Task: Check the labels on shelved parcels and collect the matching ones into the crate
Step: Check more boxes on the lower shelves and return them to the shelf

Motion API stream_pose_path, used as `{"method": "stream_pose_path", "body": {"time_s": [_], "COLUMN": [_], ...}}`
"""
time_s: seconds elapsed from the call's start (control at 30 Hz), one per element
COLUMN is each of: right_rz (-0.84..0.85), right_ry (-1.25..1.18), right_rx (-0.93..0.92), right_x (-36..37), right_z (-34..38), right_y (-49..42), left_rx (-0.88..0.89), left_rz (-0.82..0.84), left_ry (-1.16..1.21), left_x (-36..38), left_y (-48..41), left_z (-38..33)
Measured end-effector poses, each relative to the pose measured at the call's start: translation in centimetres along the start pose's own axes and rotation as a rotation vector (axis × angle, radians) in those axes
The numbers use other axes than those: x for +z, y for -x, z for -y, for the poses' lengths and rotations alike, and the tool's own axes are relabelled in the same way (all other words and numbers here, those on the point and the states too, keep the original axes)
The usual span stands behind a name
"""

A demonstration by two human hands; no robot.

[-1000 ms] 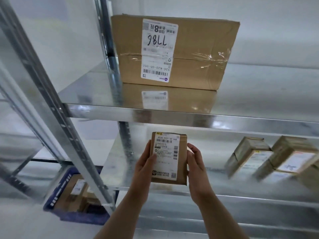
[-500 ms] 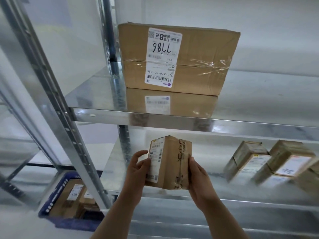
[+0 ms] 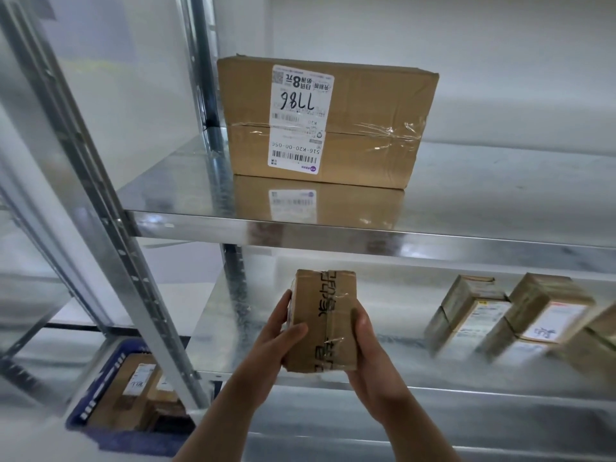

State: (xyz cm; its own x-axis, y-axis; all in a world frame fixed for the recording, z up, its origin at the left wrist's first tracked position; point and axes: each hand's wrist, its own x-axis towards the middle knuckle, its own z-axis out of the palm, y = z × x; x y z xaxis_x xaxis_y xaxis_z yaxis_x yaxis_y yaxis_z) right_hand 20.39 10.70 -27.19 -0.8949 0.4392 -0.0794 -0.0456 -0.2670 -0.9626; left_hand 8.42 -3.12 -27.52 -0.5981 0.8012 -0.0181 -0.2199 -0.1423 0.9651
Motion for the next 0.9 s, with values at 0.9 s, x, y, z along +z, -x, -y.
{"method": "stream_pose_path", "body": {"time_s": [0.9], "right_rz": [-0.001], "right_ry": [-0.068], "right_rx": [-0.044], "right_x": [-1.0], "right_z": [0.5], "right_y": [-0.8], "left_rx": [-0.022], "left_rz": [-0.087], "left_ry": [0.01], "left_x": [0.3], "left_y": [-0.4], "left_z": [0.0]}}
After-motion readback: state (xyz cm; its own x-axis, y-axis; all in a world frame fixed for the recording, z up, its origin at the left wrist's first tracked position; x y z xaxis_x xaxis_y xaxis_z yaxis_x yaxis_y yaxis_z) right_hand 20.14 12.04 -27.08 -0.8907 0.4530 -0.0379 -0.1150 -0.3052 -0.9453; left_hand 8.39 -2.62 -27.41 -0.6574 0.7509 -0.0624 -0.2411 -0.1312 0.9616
